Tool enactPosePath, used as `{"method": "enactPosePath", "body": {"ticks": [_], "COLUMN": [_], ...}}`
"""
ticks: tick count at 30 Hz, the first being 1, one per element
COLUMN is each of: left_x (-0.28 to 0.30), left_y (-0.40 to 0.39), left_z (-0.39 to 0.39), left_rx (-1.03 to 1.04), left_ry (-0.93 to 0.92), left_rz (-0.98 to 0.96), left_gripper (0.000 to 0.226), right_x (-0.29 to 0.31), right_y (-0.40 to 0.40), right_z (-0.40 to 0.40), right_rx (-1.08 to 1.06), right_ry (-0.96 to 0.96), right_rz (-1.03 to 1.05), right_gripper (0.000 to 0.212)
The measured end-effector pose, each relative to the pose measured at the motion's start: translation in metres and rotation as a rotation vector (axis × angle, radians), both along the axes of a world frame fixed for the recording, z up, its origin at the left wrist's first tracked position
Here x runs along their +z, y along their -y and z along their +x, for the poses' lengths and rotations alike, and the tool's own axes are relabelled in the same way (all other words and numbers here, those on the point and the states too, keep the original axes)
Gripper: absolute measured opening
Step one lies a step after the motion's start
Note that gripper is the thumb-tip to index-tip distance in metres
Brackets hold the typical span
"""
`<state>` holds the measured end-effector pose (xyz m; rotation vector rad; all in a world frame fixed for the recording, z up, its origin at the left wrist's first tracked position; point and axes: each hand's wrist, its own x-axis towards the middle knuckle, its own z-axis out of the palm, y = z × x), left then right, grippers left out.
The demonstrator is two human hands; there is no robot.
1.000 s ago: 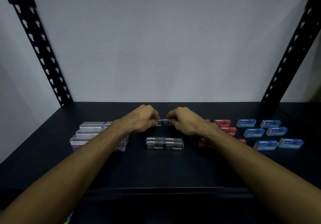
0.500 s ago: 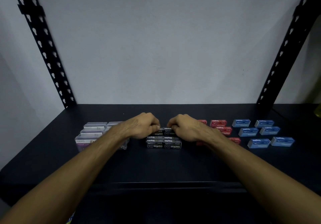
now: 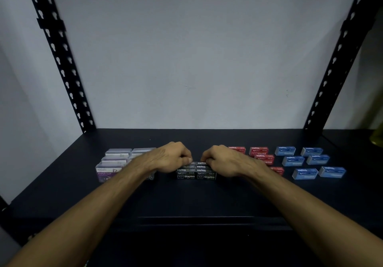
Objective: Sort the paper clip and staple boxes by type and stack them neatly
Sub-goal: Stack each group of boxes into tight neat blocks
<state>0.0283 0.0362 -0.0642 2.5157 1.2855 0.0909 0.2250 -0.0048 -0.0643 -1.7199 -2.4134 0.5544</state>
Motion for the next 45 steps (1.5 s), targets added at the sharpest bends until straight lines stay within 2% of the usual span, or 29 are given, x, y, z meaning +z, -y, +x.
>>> {"method": "enactPosePath", "body": {"ticks": [5,7,11,13,19,26,45], "left_x": [0.002,0.004,0.005,0.003,-0.003,-0.001,0.002], "left_y": [0.004,0.008,0.014,0.016,0.014,0.013,0.015], "left_z": [-0.002,-0.002,-0.004,-0.004,0.000,0.000,0.003], "left_rx": [0.013,0.019,0.004,-0.026,-0.010,0.013,0.032], "left_ry": [0.008,0.029,-0.031,-0.066,-0.042,-0.038,-0.088], "left_rz": [-0.029,-0.070,-0.117,-0.091,-0.059,-0.027,-0.021], "left_gripper": [0.024,0.025,0.053,0.059,0.048,0.046,0.044], "right_x": [0.004,0.005,0.001,-0.002,-0.009,-0.008,-0.009], "right_y": [0.007,0.011,0.013,0.013,0.010,0.005,0.006], "right_z": [-0.001,-0.001,-0.001,-0.002,-0.004,-0.004,-0.004], "right_rx": [-0.002,-0.004,0.020,0.025,0.017,0.006,0.000], "right_ry": [-0.019,-0.008,0.042,0.042,0.036,0.020,0.026], "right_rz": [-0.049,-0.079,-0.048,-0.022,0.026,0.039,0.029], "right_gripper": [0.027,0.035,0.043,0.044,0.038,0.031,0.035]}}
